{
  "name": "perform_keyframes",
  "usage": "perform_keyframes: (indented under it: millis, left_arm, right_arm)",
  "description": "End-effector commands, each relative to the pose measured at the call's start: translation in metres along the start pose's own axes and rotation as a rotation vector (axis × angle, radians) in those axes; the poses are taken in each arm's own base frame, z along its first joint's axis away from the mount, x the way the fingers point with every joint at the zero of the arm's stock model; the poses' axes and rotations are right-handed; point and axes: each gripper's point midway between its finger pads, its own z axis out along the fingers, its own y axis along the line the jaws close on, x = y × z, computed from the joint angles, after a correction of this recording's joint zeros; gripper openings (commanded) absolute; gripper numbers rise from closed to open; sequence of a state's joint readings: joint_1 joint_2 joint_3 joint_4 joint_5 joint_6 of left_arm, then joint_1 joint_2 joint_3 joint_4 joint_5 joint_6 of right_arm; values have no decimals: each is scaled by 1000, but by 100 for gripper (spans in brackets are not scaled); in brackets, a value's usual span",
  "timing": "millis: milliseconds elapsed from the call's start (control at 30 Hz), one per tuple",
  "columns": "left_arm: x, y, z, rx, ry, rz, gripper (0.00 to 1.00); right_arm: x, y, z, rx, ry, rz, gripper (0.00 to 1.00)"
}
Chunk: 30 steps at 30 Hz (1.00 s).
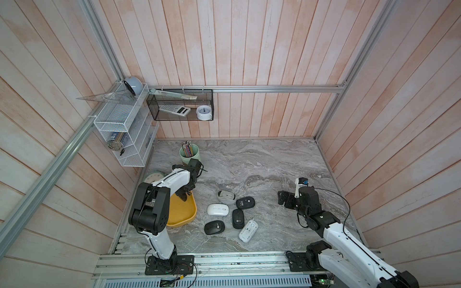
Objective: Put the mouse in the storage box
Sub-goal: Move the storage box to the center of the board.
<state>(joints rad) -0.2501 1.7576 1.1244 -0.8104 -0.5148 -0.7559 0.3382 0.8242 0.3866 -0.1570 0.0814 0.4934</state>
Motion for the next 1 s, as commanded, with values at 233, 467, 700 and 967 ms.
perform_keyframes:
  millis: [233, 467, 700, 967]
  left_arm:
    - [-3, -24, 5, 73, 10, -32, 55]
    - [-3, -24, 6, 65, 11, -32, 23]
    - [-5, 16, -10, -57, -31, -3, 19]
    - [1, 46, 6, -125, 10, -11, 19]
  right_arm:
    - [-3, 0, 0, 11, -12, -8, 96]
    - [-4, 0, 0, 11, -14, -11, 96]
    - [-4, 1, -1, 9, -17, -12, 96]
    - [-4, 1, -1, 10, -17, -12, 96]
